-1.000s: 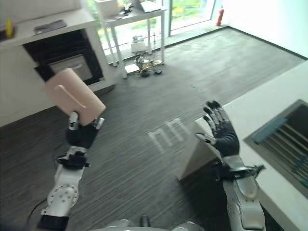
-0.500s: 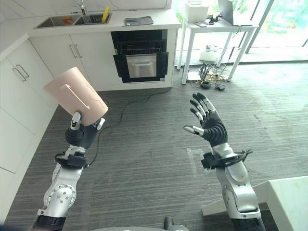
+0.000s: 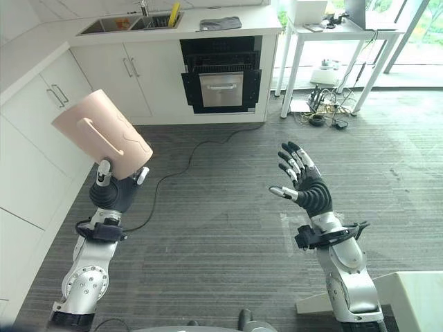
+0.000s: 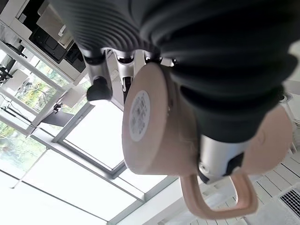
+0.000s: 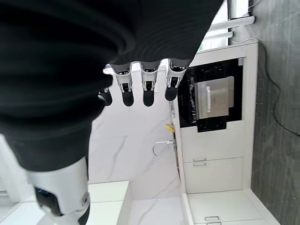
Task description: Place the dishes in the dishwasher.
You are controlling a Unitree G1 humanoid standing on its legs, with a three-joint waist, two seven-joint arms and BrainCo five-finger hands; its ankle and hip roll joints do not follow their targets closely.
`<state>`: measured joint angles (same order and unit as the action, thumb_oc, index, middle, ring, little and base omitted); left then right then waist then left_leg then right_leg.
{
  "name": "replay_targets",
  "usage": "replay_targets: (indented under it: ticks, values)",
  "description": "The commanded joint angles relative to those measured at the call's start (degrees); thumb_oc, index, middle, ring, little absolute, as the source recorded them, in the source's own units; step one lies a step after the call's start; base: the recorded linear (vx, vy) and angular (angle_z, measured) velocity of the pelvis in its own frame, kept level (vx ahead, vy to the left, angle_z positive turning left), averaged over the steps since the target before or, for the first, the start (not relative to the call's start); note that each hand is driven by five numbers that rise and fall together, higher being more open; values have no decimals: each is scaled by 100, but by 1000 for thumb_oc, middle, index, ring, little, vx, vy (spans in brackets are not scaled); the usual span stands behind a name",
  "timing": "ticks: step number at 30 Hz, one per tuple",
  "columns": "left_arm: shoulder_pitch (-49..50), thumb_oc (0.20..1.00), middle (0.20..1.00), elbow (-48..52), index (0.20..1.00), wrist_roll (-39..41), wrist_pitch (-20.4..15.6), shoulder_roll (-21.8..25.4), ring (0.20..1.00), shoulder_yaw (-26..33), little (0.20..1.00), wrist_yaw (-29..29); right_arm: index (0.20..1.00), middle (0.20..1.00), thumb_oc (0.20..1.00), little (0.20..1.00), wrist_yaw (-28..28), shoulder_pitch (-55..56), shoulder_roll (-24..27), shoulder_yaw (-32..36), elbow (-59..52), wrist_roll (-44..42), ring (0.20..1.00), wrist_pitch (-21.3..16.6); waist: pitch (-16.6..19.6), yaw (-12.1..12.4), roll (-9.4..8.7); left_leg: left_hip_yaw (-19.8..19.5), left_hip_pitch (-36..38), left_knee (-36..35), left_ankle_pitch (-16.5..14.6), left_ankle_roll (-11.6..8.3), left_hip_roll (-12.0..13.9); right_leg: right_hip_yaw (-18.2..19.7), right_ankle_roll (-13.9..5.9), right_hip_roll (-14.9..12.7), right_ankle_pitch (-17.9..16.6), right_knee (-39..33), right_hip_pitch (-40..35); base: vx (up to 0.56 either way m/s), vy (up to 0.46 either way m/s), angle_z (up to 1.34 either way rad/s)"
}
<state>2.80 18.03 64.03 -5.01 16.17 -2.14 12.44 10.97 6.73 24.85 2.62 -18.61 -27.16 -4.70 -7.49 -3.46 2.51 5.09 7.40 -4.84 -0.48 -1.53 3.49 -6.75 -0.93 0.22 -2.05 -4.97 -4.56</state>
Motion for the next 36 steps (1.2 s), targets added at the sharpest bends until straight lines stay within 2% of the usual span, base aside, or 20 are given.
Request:
replay_targets:
  ticks: [1,5,8,9,12,13,14,15,17,18,20,22,24,26,28,29,31,32,33,36]
  values:
    - [-313,200,200,24,200,163,-313,193,200,170,200,220,1000,1000,1000,1000,18,-305,-60,-15,-340,-171,1000,-412,240,-43,-331,7,126,-16,-68,-40,-96,160,-293,-71,412,178,-344,-11,-108,-2]
    - [-253,200,200,41,200,180,-384,196,200,192,200,255,1000,1000,1000,1000,98,-309,-23,-34,-331,-249,1000,-427,128,-36,-409,136,-69,730,-247,-139,-51,285,-220,-49,470,266,-388,1,-128,-12]
    - [-204,200,200,35,200,156,-480,167,200,162,200,432,1000,1000,1000,1000,199,-334,36,-63,-250,-320,1000,-543,-152,-10,-549,106,-1096,2950,170,-304,107,485,7,-9,438,372,-376,-64,-218,-9]
    - [-168,200,200,43,200,161,-482,153,200,172,200,460,1000,1000,1000,1000,236,-319,28,-70,-229,-287,1000,-580,-200,-2,-561,81,-1244,3244,227,-295,89,537,42,-4,421,382,-383,30,-104,-23]
    - [-73,200,200,-35,200,278,-391,197,200,179,200,496,1000,1000,1000,1000,244,-336,-24,-147,-93,-216,1000,-632,-297,24,-436,504,-1398,1989,481,-297,304,569,-14,146,481,220,-610,212,83,-14]
    - [-60,200,200,-63,200,326,-417,232,200,152,200,447,1000,1000,1000,1000,299,-330,20,-150,-84,-229,1000,-611,-264,44,-334,689,-1274,831,754,-328,316,528,-103,161,561,87,-789,397,256,15]
    - [-53,200,200,-101,200,376,-455,254,200,136,200,441,1000,1000,1000,1000,390,-280,62,-100,-101,-254,1000,-603,-230,76,-250,675,-1265,135,1125,-385,313,492,-148,179,644,30,-967,569,347,18]
    - [18,200,200,-155,200,358,-488,211,200,131,200,545,1000,1000,1000,1000,493,-192,74,-48,-80,-265,1000,-674,-209,141,-205,454,-1570,-16,1299,-459,372,546,-136,213,797,33,-1185,528,303,8]
    - [99,200,200,-123,200,213,-550,141,200,100,200,510,1000,1000,1000,1000,593,-168,134,18,-117,-427,1000,-669,-126,164,-231,544,-1490,-16,1123,-427,395,541,-163,119,992,153,-1301,673,426,-58]
    - [-31,200,200,-140,200,175,-486,199,200,129,200,403,1000,1000,1000,1000,656,-118,91,79,-243,-547,1000,-568,1,175,-279,757,-1344,15,914,-261,294,474,-328,-113,1183,433,-1368,738,517,-102]
    - [-130,200,200,-87,200,86,-421,223,200,113,200,337,1000,1000,1000,1000,662,-166,65,47,-291,-536,1000,-523,134,260,-343,658,-1299,28,801,-128,127,431,-472,-286,1206,546,-1434,521,383,-75]
    - [-254,200,200,-51,200,-97,-303,213,200,81,200,262,1000,1000,1000,1000,539,-317,7,-40,-294,-437,1000,-491,239,338,-408,570,-1229,-8,715,-2,-33,339,-613,-441,1048,732,-1393,436,356,-24]
    - [-284,200,200,-33,200,-232,-47,217,200,90,200,261,1000,1000,1000,1000,404,-378,-167,-53,-378,-356,1000,-400,385,417,-494,432,-1100,-16,587,173,-267,221,-878,-636,676,1443,-1160,475,431,41]
    - [-232,200,200,-23,200,-264,58,224,200,118,200,271,1000,1000,1000,1000,410,-296,-298,-78,-393,-227,1000,-378,419,445,-516,259,-951,-3,464,299,-438,198,-970,-754,35,2521,-779,292,288,26]
    - [-165,200,200,9,200,-350,132,195,200,181,200,307,1000,1000,1000,1000,419,-218,-431,-189,-431,-106,1000,-389,349,385,-335,79,-670,-5,286,382,-446,278,-890,-693,-295,4061,124,323,291,47]
    - [-298,200,200,-19,200,-308,119,223,200,172,200,162,1000,1000,1000,1000,397,-342,-354,-331,-317,-5,1000,-385,220,264,-257,-87,-391,-16,228,365,-461,94,-653,-489,203,3680,810,398,202,13]
    - [-412,200,200,-66,200,-218,179,269,200,179,200,173,1000,1000,1000,1000,376,-348,-237,-251,-267,-111,1000,-427,140,194,-298,-243,-257,-16,186,353,-512,-81,-612,-464,318,2803,705,318,-61,-28]
    - [-404,200,200,-68,200,-212,205,276,200,192,200,228,1000,1000,1000,1000,382,-300,-178,-166,-239,-222,1000,-504,72,129,-336,-278,-127,-16,104,302,-492,-165,-588,-552,277,2006,709,439,-296,38]
    - [-337,200,200,-42,200,-282,149,277,200,119,200,214,1000,1000,1000,1000,396,-301,-128,-142,-237,-320,1000,-532,-26,-27,-356,-217,93,-16,-114,242,-437,47,-684,-676,-66,969,733,526,-383,97]
    - [-404,200,200,-55,200,-400,27,287,200,-25,200,79,1000,1000,1000,1000,348,-431,-134,-211,-273,-285,1000,-446,-111,-192,-375,-235,400,-16,-500,247,-392,349,-862,-967,-783,353,1020,418,-402,56]
